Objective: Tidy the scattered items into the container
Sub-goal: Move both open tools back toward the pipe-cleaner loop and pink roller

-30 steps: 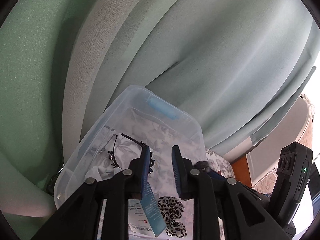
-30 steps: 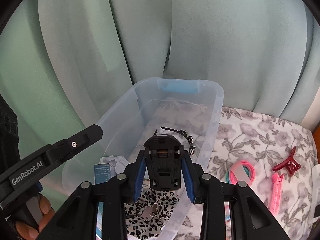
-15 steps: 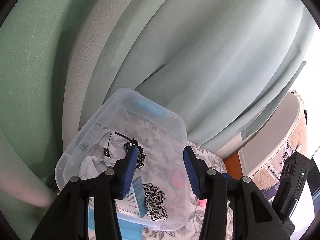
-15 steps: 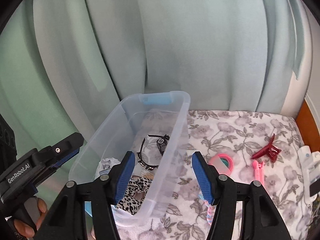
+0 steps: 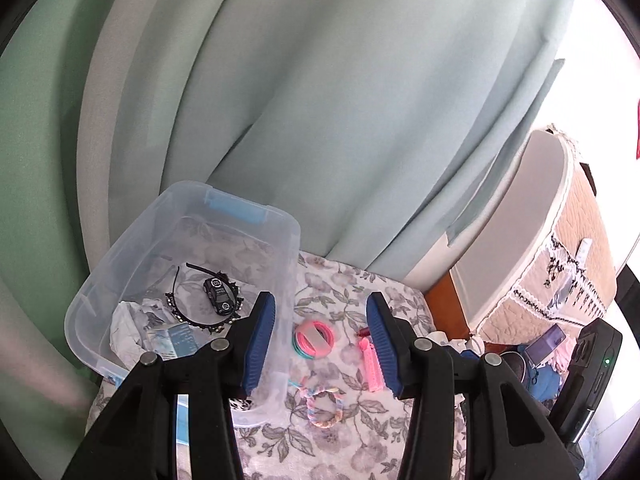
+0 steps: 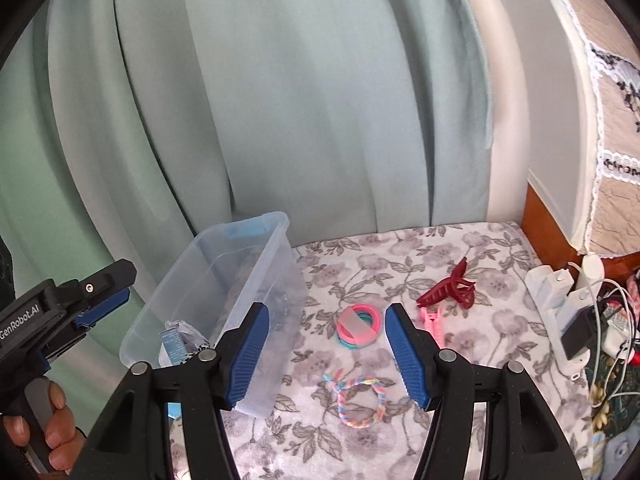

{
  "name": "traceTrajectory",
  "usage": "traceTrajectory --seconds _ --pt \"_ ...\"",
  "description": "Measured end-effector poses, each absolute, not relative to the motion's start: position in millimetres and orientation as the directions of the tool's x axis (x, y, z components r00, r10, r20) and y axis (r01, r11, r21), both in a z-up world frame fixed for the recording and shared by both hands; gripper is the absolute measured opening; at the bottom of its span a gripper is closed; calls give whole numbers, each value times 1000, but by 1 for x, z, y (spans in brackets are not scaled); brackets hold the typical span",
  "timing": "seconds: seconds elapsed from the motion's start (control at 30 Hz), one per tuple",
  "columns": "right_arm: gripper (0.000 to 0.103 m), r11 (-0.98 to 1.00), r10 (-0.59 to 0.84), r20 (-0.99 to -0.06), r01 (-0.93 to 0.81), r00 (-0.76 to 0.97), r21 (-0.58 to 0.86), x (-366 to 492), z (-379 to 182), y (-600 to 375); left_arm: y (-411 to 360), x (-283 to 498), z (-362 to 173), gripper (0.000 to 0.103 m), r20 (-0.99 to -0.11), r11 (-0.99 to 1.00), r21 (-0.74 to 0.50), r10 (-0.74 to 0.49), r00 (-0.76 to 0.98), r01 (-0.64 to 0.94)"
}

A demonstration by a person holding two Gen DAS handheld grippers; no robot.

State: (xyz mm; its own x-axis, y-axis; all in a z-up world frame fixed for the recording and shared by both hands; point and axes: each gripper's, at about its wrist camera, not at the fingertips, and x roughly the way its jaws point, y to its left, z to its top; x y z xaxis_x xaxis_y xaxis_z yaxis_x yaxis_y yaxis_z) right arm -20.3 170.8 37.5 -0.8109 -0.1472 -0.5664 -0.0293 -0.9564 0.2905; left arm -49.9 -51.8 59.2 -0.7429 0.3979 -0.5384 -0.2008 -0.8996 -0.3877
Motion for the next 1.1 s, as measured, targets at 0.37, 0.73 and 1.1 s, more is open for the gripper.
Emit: traceTrajectory --seconds 0.37,0.73,1.1 --pt "68 -925 -75 -536 -143 -841 353 19 30 244 47 -33 54 49 -595 -884 -334 467 -654 -328" --pt "74 -881 -6 -567 -265 -823 393 42 9 301 104 -30 15 57 -708 -904 -263 418 -569 -337" --pt "98 -873 -70 -647 -268 -760 408 22 -40 307 111 -50 -38 61 -805 -936 -225 335 -490 -269"
